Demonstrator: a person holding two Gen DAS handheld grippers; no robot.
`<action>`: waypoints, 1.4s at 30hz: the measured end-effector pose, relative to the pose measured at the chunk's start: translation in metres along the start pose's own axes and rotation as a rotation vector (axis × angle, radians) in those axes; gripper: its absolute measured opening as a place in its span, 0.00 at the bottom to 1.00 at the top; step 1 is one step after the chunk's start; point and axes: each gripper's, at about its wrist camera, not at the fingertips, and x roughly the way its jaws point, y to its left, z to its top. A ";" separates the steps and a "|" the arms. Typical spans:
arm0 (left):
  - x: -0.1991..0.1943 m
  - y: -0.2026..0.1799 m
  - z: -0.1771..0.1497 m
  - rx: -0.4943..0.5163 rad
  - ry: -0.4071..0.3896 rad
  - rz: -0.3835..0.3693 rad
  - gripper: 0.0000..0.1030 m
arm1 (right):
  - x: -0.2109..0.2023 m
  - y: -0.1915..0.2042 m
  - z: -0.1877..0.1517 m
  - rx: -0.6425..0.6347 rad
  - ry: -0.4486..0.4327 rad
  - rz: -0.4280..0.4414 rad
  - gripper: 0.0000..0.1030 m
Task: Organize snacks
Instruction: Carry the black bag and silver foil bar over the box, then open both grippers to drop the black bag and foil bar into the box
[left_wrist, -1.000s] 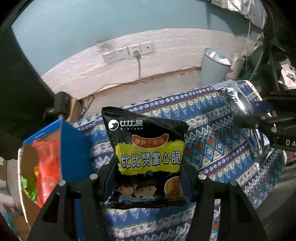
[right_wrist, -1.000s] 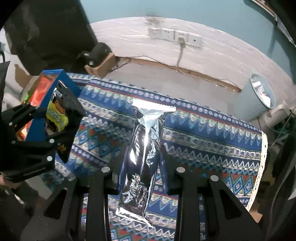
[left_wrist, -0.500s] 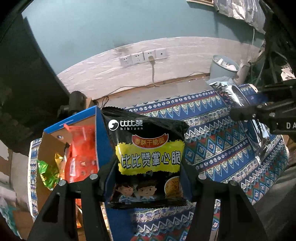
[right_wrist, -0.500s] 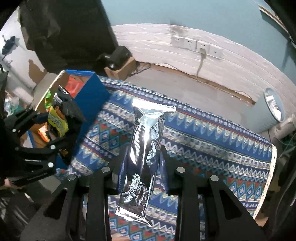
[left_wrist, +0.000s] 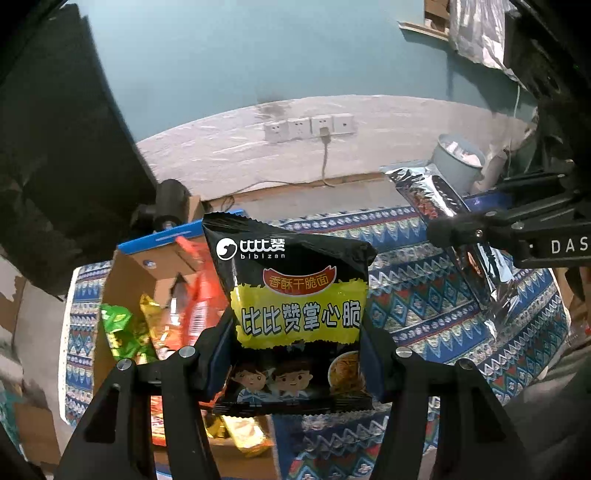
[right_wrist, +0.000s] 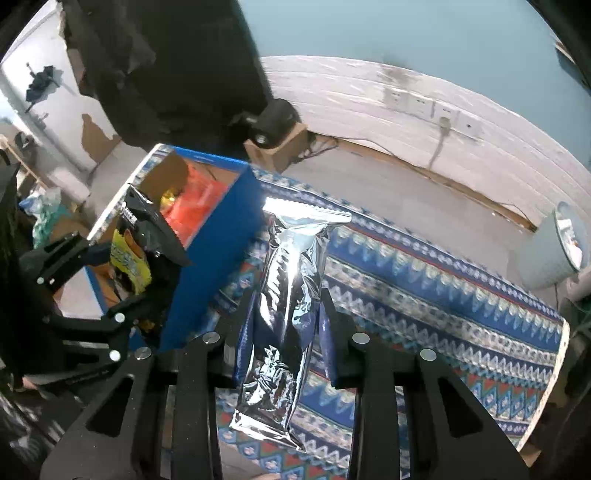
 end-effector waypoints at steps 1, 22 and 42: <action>-0.001 0.006 -0.001 -0.009 0.000 0.001 0.59 | 0.001 0.005 0.004 -0.007 -0.001 0.006 0.29; -0.004 0.131 -0.042 -0.254 0.032 0.089 0.59 | 0.058 0.112 0.062 -0.094 0.052 0.143 0.29; -0.016 0.165 -0.057 -0.326 0.042 0.162 0.78 | 0.094 0.160 0.079 -0.083 0.085 0.191 0.46</action>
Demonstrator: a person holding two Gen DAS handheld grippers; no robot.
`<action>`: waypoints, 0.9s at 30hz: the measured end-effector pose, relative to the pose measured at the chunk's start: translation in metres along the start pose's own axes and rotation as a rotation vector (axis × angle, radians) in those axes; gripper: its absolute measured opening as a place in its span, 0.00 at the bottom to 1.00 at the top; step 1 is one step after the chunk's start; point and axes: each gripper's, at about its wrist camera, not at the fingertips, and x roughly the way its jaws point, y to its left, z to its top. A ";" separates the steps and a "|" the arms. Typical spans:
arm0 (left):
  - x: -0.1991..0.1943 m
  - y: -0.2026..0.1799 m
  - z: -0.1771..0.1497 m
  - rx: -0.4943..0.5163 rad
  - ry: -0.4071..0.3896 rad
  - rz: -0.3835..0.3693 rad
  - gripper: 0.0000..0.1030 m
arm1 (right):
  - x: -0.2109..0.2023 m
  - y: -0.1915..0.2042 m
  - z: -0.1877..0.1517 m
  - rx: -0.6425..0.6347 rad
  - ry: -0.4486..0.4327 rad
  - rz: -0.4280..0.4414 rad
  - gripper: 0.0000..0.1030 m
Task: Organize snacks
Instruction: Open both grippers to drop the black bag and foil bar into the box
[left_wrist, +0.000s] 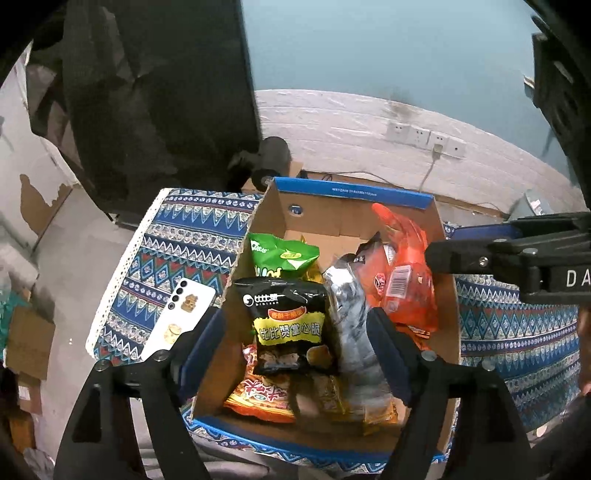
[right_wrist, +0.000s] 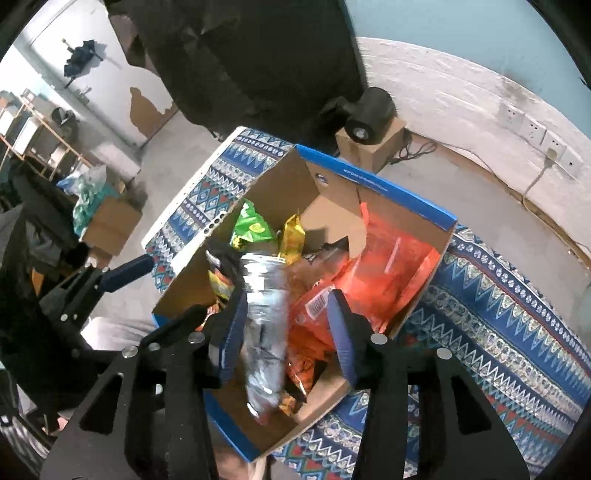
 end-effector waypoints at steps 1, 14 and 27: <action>-0.001 0.001 0.000 -0.002 0.000 -0.001 0.79 | -0.002 -0.002 -0.001 0.006 -0.005 -0.001 0.49; -0.026 -0.010 0.004 0.016 -0.042 -0.001 0.85 | -0.048 -0.006 -0.014 0.005 -0.124 -0.078 0.68; -0.041 -0.020 0.007 0.051 -0.088 0.034 0.92 | -0.069 -0.013 -0.037 -0.010 -0.173 -0.183 0.73</action>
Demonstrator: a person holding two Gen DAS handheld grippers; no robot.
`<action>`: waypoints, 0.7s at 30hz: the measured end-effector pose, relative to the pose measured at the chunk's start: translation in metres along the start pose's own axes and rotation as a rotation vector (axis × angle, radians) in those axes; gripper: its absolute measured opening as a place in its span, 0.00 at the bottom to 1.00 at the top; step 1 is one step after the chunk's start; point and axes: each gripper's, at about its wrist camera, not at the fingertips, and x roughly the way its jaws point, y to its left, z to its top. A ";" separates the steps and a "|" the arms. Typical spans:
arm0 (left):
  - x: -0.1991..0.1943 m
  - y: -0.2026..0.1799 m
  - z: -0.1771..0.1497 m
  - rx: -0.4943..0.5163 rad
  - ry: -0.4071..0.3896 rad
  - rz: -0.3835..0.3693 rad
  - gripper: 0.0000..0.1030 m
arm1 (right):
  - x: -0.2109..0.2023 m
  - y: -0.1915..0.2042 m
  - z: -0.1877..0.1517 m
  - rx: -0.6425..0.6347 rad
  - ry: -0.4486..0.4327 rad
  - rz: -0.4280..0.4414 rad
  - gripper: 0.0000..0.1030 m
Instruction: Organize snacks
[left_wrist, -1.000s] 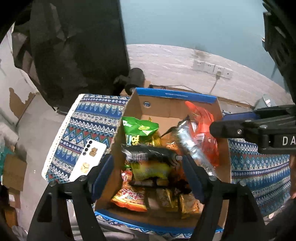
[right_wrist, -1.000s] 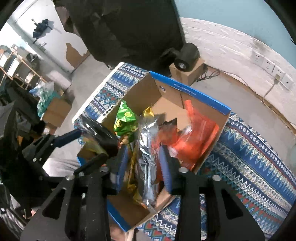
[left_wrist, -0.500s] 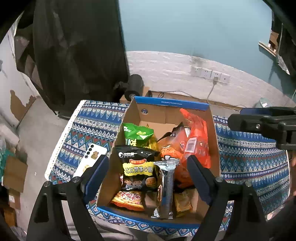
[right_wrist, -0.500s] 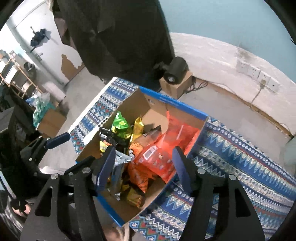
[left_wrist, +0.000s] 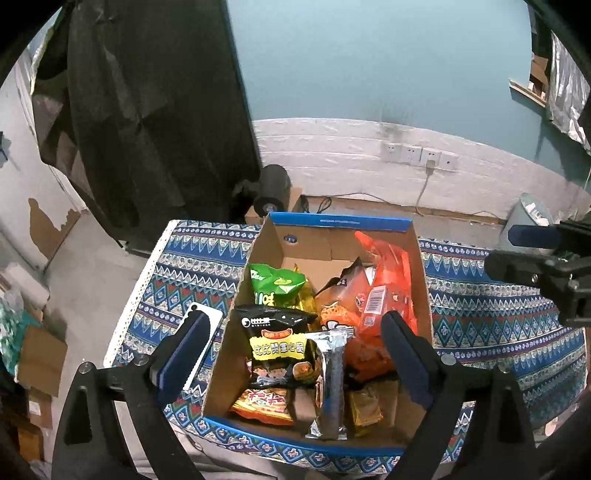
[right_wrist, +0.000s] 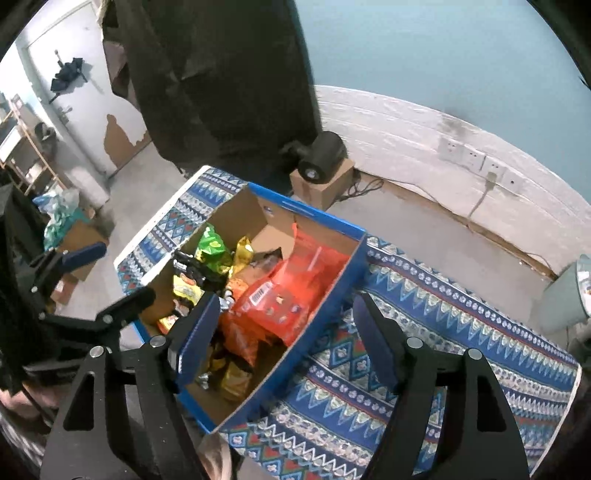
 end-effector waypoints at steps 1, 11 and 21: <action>-0.001 -0.001 0.000 0.001 0.000 0.000 0.92 | -0.002 -0.002 -0.002 -0.002 -0.003 -0.007 0.73; -0.012 -0.015 0.004 0.030 -0.035 -0.001 0.98 | -0.011 -0.010 -0.018 -0.022 -0.010 -0.044 0.73; -0.014 -0.027 0.006 0.054 -0.042 0.000 0.98 | -0.019 -0.024 -0.022 0.001 -0.020 -0.046 0.73</action>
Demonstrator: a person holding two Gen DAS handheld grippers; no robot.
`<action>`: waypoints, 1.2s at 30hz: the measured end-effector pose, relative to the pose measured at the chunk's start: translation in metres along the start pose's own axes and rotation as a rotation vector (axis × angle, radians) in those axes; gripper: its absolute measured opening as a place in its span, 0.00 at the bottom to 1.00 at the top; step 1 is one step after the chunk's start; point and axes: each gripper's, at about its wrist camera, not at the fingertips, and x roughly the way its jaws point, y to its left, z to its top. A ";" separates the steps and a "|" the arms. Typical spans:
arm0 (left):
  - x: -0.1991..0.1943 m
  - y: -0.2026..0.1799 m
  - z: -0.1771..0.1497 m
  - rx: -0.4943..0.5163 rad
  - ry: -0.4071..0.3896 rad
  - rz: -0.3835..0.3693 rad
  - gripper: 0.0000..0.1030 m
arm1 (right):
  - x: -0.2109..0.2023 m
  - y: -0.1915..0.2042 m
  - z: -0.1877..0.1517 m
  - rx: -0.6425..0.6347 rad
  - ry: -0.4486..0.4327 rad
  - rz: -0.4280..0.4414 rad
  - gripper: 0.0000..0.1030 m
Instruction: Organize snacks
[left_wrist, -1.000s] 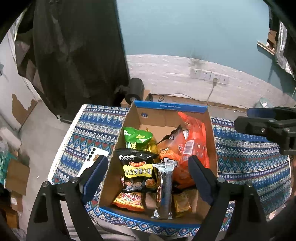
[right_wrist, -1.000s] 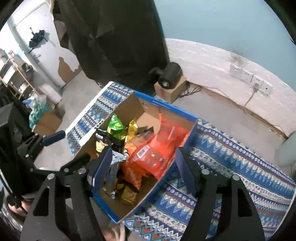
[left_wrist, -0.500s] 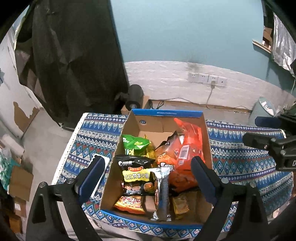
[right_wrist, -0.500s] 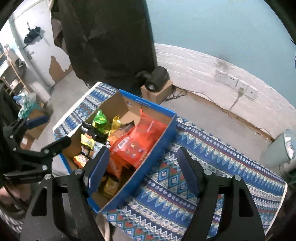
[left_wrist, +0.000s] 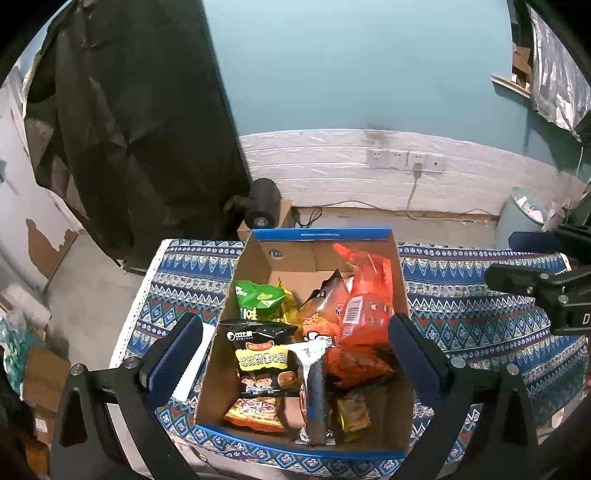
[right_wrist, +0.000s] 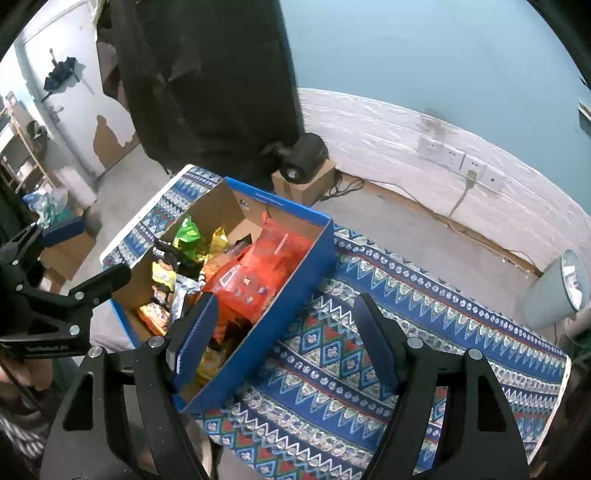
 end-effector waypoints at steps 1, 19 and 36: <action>0.000 -0.001 0.000 0.001 0.000 0.000 0.98 | -0.001 -0.002 0.000 0.002 -0.001 0.001 0.73; 0.000 -0.003 0.000 -0.005 0.003 -0.004 0.98 | -0.005 -0.007 0.001 0.019 -0.015 0.002 0.73; -0.002 -0.003 -0.001 -0.015 0.003 -0.015 0.98 | -0.006 -0.007 0.002 0.018 -0.015 0.003 0.73</action>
